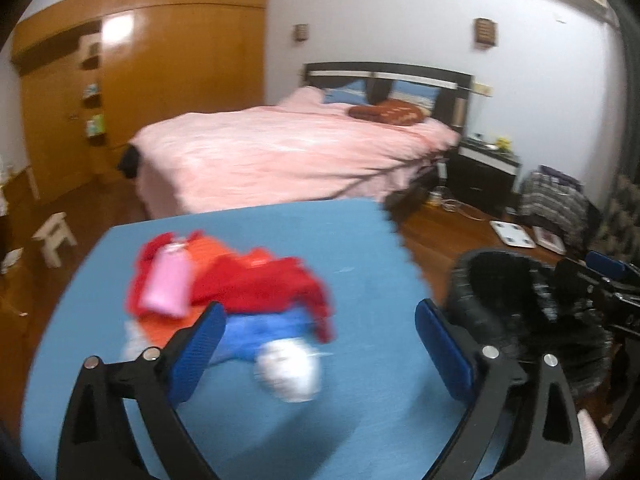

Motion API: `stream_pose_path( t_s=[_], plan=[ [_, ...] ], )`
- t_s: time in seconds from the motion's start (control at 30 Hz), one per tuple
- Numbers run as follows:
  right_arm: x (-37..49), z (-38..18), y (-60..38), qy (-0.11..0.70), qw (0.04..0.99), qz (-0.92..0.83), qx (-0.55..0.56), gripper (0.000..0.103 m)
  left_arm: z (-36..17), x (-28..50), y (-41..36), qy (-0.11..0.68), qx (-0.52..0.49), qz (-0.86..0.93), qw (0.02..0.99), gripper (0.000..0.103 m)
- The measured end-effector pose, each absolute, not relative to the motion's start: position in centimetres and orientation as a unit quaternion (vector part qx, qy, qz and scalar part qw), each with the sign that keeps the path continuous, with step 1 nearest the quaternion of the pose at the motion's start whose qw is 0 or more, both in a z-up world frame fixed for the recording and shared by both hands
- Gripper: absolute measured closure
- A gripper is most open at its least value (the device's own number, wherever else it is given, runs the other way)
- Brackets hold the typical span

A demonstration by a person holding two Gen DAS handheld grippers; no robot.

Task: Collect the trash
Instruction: 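Grasp the grey cloth with the left tool while the right tool grasps the white plastic bag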

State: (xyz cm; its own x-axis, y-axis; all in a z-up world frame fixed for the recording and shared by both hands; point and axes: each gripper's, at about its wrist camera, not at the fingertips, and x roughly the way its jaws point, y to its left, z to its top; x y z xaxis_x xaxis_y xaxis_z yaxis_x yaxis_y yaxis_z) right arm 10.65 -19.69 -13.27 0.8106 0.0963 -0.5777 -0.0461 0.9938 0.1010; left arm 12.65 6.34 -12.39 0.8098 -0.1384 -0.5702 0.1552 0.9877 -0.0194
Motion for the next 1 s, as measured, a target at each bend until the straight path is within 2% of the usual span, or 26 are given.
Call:
stream_pose_path(
  t_s=[0.3, 0.67, 0.73, 0.8, 0.93, 1.0],
  plan=[
    [13.7, -16.4, -9.8, 0.32, 0.94, 0.115, 0.035, 0.005, -15.2, 13.0, 15.7, 0.309, 0.011, 0.022, 0.951, 0.009],
    [15.3, -19.9, -1.8, 0.35, 0.919, 0.183, -0.006, 0.006, -20.1, 14.3, 21.8, 0.35, -0.009, 0.062, 0.935, 0.014],
    [15.5, -20.4, -1.2, 0.354, 0.917, 0.182, -0.013, 0.009, -20.4, 14.3, 22.2, 0.355, -0.014, 0.062, 0.933, 0.014],
    [15.9, -20.9, -0.6, 0.362, 0.914, 0.182, -0.023, 0.02, -20.7, 14.2, 22.7, 0.358, -0.021, 0.061, 0.932, 0.014],
    [16.7, -22.1, 0.2, 0.389, 0.902, 0.185, -0.032, 0.031, -21.1, 14.2, 23.0, 0.363, -0.027, 0.056, 0.93, 0.015],
    [17.0, -22.6, 0.6, 0.401, 0.896, 0.185, -0.037, 0.042, -21.2, 14.3, 23.0, 0.366, -0.026, 0.053, 0.929, 0.016]
  ],
)
